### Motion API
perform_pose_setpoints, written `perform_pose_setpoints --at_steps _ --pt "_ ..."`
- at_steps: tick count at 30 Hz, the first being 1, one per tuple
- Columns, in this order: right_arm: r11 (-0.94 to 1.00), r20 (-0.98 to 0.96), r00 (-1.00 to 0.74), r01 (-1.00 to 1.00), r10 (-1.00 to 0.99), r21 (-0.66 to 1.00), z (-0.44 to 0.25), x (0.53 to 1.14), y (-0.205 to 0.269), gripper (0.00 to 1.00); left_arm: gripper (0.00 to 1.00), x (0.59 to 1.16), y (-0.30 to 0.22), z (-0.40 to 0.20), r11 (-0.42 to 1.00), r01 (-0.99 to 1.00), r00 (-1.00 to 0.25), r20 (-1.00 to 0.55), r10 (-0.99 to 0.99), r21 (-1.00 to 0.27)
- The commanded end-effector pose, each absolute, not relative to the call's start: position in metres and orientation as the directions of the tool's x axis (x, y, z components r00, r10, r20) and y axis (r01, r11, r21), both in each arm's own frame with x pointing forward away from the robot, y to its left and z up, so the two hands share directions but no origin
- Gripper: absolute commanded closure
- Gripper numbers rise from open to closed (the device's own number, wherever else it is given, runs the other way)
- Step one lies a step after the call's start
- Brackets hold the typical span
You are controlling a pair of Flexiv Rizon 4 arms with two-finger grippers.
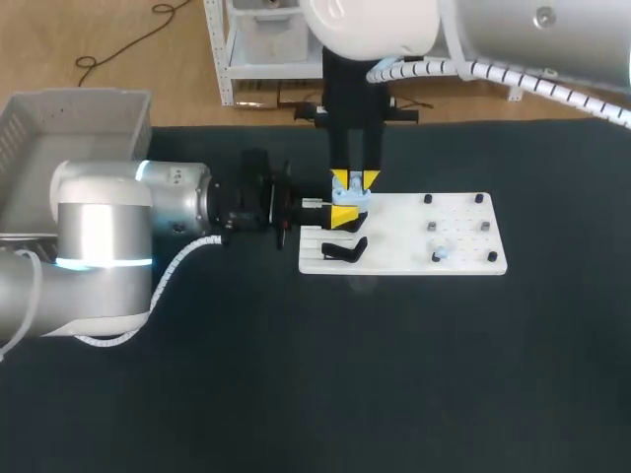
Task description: Pick up each earbud case from the left stands, insert the matching earbuds, close the lid, and place the case in the box.
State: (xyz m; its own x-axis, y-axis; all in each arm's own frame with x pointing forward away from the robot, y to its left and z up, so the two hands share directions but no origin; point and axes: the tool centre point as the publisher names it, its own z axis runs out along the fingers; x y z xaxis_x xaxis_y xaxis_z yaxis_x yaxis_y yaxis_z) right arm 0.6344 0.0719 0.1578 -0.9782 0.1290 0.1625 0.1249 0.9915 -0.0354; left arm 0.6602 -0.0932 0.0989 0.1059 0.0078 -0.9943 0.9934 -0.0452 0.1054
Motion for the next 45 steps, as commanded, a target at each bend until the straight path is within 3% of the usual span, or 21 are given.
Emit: perform_pose_setpoints --at_steps 1,45 --pt "0.991 0.164 -0.977 0.13 0.135 -0.044 0.156 0.636 0.072 1.0 1.0 0.658 -0.093 0.096 -0.039 0.993 0.108 -0.994 0.002 0.107" --pt "0.985 0.192 -0.966 0.164 0.172 -0.058 0.139 0.648 0.065 1.0 1.0 0.658 -0.093 0.096 -0.039 0.993 0.108 -0.994 0.002 0.107"
